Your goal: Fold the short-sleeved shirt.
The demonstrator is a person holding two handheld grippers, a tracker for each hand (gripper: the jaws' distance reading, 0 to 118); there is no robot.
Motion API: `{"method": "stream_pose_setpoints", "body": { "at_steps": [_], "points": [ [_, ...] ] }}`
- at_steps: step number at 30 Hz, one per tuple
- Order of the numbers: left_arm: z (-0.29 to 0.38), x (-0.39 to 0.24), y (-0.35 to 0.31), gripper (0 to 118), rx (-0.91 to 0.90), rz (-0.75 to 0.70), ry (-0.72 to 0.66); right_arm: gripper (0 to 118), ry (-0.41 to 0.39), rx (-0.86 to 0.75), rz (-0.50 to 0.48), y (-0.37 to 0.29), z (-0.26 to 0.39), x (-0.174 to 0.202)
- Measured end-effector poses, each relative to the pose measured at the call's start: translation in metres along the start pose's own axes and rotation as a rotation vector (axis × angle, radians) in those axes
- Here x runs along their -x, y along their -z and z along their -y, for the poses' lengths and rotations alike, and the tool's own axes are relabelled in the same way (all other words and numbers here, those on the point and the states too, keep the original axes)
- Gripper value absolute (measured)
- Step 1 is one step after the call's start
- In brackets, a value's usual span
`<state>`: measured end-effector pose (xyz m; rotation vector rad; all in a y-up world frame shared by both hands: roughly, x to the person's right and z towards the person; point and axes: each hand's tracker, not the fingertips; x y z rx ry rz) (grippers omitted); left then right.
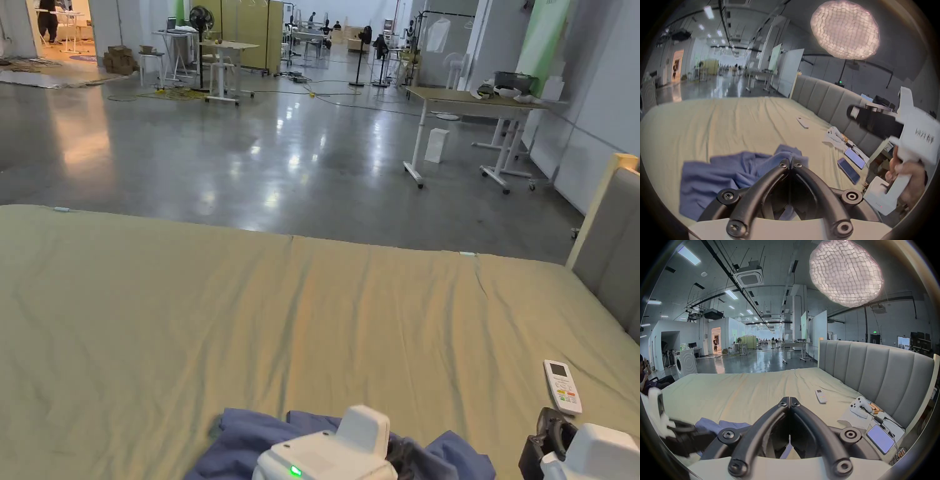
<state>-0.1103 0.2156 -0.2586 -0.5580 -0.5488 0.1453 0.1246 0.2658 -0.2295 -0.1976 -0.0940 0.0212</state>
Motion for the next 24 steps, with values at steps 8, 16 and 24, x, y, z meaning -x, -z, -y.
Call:
{"method": "stream_pose_setpoints", "body": {
  "at_steps": [8, 16, 24],
  "points": [
    [0.011, 0.019, -0.016, 68, -0.001, -0.065, -0.023, 0, -0.014, 0.028, -0.042, -0.001, 0.001, 0.016],
    [-0.019, 0.070, -0.084, 73, -0.174, -0.309, 0.004, 0, -0.064, -0.010, -0.104, -0.004, -0.015, 0.045],
    [-0.021, 0.103, -0.141, 10, -0.271, -0.487, -0.005, 0, -0.094, -0.043, -0.141, -0.003, -0.024, 0.064]
  ]
}}
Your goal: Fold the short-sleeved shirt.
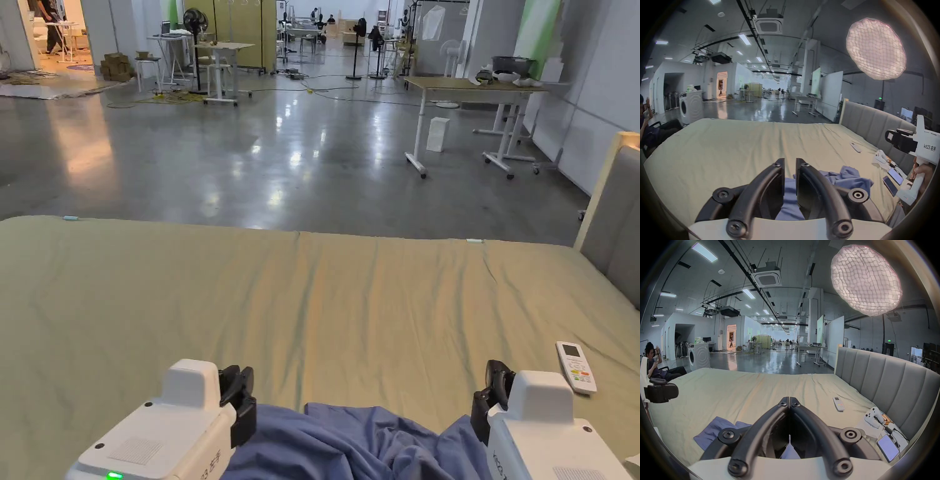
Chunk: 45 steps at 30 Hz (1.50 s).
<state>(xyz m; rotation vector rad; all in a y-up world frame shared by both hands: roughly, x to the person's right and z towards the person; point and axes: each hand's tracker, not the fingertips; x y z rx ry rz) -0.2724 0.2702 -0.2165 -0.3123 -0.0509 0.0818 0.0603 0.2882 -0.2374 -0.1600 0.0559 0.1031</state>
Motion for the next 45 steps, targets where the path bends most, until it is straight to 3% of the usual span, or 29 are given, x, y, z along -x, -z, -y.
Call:
{"method": "stream_pose_setpoints", "body": {
  "at_steps": [4, 11, 18, 19, 20, 21, 22, 23, 27, 32, 35, 36, 39, 43, 45],
  "points": [
    [0.006, 0.014, -0.006, 0, 0.013, -0.081, -0.015, 0, -0.003, -0.004, -0.012, 0.002, -0.001, 0.007],
    [0.022, 0.033, 0.006, 0, 0.108, -0.163, -0.049, 0, -0.026, -0.018, -0.032, 0.008, -0.003, 0.014],
    [0.067, 0.066, 0.066, 1, 0.513, -0.126, -0.185, 0, -0.041, -0.007, -0.030, 0.013, 0.001, 0.008],
    [0.075, 0.071, 0.075, 9, 0.561, -0.138, -0.178, 0, -0.039, 0.000, -0.028, 0.014, 0.003, 0.006],
    [0.082, 0.073, 0.084, 24, 0.596, -0.149, -0.170, 0, -0.037, 0.005, -0.026, 0.014, 0.005, 0.004],
    [0.087, 0.074, 0.092, 52, 0.631, -0.150, -0.163, 0, -0.037, 0.009, -0.022, 0.016, 0.008, 0.002],
    [0.092, 0.075, 0.098, 68, 0.662, -0.150, -0.163, 0, -0.036, 0.015, -0.020, 0.016, 0.011, 0.001],
    [0.098, 0.076, 0.103, 76, 0.672, -0.148, -0.172, 0, -0.035, 0.021, -0.017, 0.017, 0.012, -0.001],
    [0.111, 0.075, 0.121, 77, 0.691, -0.142, -0.205, 0, -0.029, 0.045, -0.005, 0.017, 0.020, -0.006],
    [0.130, 0.053, 0.135, 66, 0.792, -0.200, -0.057, 0, -0.020, 0.068, 0.006, 0.017, 0.026, -0.012],
    [0.126, 0.037, 0.130, 16, 0.766, -0.196, -0.014, 0, -0.023, 0.075, 0.011, 0.018, 0.030, -0.016],
    [0.127, 0.031, 0.128, 9, 0.760, -0.201, 0.033, 0, -0.024, 0.077, 0.014, 0.018, 0.031, -0.017],
    [0.127, 0.016, 0.121, 7, 0.780, -0.147, 0.115, 0, -0.013, 0.089, 0.018, 0.019, 0.032, -0.020],
    [0.117, 0.034, 0.118, 5, 0.755, -0.131, 0.000, 0, 0.001, 0.099, 0.024, 0.022, 0.031, -0.027],
    [0.107, 0.037, 0.107, 4, 0.713, -0.117, 0.005, 0, -0.008, 0.101, 0.029, 0.033, 0.031, -0.036]
  ]
}}
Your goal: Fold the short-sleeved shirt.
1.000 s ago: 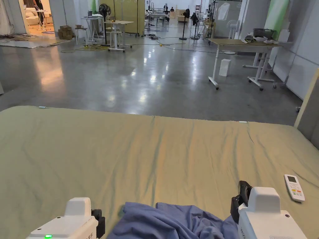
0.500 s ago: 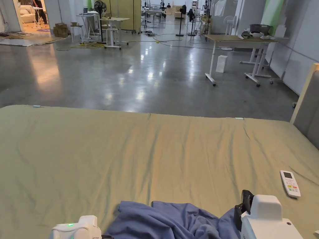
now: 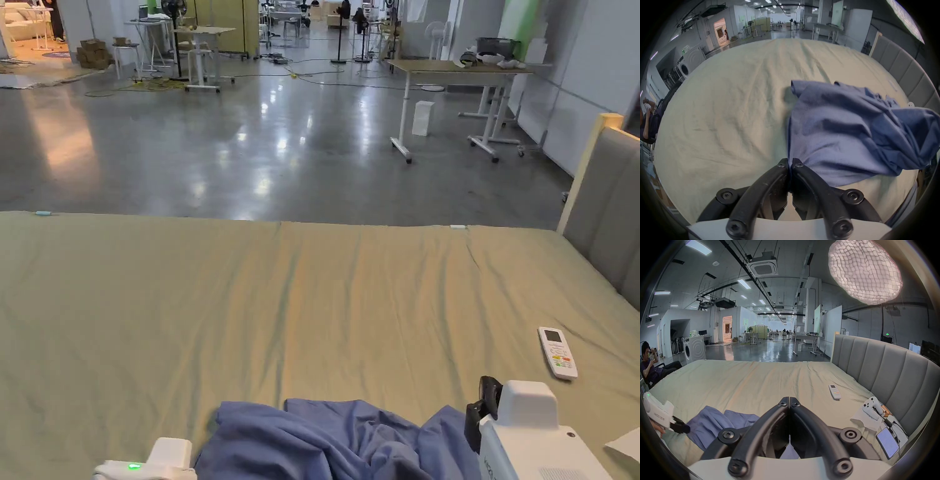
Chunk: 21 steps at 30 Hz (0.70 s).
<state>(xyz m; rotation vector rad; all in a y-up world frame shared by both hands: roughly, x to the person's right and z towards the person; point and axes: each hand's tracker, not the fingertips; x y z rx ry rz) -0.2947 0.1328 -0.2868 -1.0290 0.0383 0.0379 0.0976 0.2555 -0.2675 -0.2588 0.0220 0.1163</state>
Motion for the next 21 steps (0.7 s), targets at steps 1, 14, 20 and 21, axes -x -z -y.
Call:
{"method": "stream_pose_setpoints", "body": {
  "at_steps": [1, 14, 20, 21],
  "points": [
    [0.000, 0.003, -0.008, 4, -0.047, 0.007, -0.010, 0, 0.002, 0.032, 0.004, 0.008, 0.000, -0.005],
    [0.011, 0.021, -0.060, 4, -0.183, 0.062, -0.087, 74, -0.083, 0.615, -0.116, 0.150, 0.058, -0.053],
    [0.020, 0.021, -0.056, 4, -0.171, 0.040, -0.089, 55, -0.167, 0.760, -0.118, 0.195, 0.109, -0.051],
    [0.020, 0.020, -0.055, 4, -0.168, 0.036, -0.089, 46, -0.141, 0.762, -0.133, 0.195, 0.113, -0.052]
  ]
}}
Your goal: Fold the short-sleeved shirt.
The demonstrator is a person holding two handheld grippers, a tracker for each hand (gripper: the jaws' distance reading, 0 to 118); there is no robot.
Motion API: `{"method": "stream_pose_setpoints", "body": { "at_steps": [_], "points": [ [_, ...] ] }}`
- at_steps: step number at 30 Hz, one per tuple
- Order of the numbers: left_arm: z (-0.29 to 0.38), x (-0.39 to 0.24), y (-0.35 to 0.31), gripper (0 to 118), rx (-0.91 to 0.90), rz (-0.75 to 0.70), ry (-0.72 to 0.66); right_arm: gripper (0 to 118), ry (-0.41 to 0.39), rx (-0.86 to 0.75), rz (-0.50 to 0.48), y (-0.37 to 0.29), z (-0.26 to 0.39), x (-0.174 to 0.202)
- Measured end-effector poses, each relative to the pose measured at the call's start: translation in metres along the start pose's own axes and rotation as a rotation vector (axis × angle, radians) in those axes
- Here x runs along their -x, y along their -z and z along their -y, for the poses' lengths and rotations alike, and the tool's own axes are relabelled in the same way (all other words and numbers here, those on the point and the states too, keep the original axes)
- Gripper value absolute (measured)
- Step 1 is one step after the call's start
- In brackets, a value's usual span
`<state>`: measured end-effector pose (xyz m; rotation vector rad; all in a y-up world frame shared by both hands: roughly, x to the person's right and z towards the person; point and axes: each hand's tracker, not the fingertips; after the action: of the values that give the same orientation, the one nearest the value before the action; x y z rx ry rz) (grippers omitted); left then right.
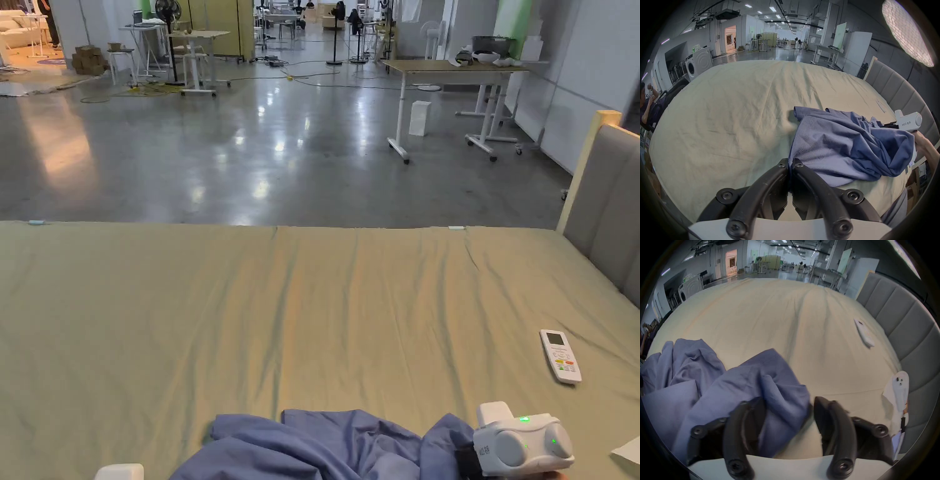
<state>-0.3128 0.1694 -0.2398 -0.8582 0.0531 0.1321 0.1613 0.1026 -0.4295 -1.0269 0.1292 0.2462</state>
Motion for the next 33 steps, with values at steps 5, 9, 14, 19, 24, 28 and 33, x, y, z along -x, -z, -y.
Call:
{"method": "stream_pose_setpoints", "body": {
  "at_steps": [5, 9, 14, 19, 24, 28, 33],
  "points": [
    [0.003, -0.001, 0.005, 4, 0.003, -0.012, 0.011, 6, 0.039, -0.067, -0.055, -0.022, 0.007, 0.010],
    [-0.003, -0.004, -0.002, 4, -0.036, 0.000, 0.011, 3, 0.081, -0.116, -0.034, -0.037, 0.005, 0.014],
    [-0.025, -0.007, -0.025, 4, -0.136, 0.020, 0.028, 3, 0.108, -0.274, -0.052, -0.093, -0.006, 0.015],
    [-0.057, -0.004, -0.056, 4, -0.240, 0.037, 0.051, 3, 0.089, -0.426, -0.040, -0.147, -0.025, 0.008],
    [-0.095, 0.009, -0.094, 4, -0.324, 0.020, 0.059, 3, 0.079, -0.563, 0.012, -0.199, -0.045, -0.003],
    [-0.128, 0.031, -0.128, 4, -0.407, -0.035, 0.044, 3, 0.084, -0.634, 0.049, -0.248, -0.061, -0.012],
    [-0.164, 0.061, -0.167, 4, -0.487, -0.079, 0.006, 3, 0.064, -0.718, 0.109, -0.295, -0.079, -0.019]
  ]
}}
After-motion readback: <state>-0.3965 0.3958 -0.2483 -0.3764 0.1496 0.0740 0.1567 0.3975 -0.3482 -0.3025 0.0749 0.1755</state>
